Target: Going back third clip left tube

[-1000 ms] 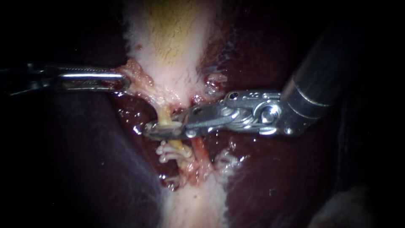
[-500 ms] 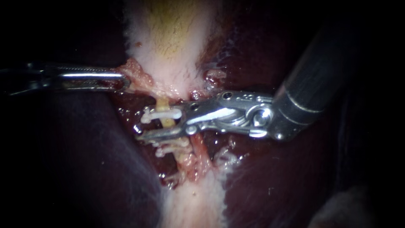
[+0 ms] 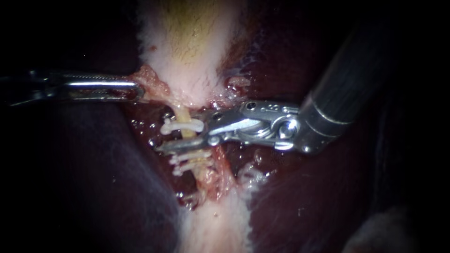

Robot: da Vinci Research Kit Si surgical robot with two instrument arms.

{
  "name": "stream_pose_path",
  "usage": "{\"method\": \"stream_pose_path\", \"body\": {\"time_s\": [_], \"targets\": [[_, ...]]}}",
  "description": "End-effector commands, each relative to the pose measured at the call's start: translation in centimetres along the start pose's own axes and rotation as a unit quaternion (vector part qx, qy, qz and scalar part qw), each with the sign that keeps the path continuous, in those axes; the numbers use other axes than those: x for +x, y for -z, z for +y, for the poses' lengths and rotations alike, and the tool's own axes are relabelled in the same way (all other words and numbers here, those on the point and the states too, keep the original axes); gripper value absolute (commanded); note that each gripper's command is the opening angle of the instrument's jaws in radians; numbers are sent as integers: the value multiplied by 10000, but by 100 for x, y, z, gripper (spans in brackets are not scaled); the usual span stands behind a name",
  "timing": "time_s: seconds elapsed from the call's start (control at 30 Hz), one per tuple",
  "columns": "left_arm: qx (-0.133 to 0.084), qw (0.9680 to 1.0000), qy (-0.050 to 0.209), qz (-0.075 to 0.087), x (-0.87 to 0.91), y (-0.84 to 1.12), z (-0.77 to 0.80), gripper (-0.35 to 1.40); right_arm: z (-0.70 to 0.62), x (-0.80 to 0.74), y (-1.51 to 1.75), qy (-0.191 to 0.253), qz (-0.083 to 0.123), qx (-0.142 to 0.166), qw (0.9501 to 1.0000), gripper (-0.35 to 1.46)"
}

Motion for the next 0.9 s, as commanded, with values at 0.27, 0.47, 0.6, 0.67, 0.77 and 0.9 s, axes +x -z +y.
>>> {"method": "stream_pose_path", "body": {"time_s": [0.27, 0.47, 0.6, 0.67, 0.77, 0.9], "targets": [[5, 10000, -2, 1, -1, -1, 0, -35, -2, -5, 18, 76, -5, 23, 10000, 50], [5, 10000, -4, 1, -1, -1, -1, -35, -6, -11, 36, 417, -16, 31, 9991, 50], [3, 10000, -5, 0, -1, 0, -1, -35, -12, -18, 59, 744, -5, -129, 9971, 50], [2, 10000, -5, 0, -1, 0, -1, -35, -16, -21, 75, 835, -1, -227, 9963, 50], [-1, 10000, -7, -1, -2, 0, -2, -35, -23, -26, 100, 993, -6, -333, 9945, 50], [-1, 10000, -9, -1, -2, 0, -2, -35, -32, -27, 131, 1130, -20, -372, 9929, 50]]}}
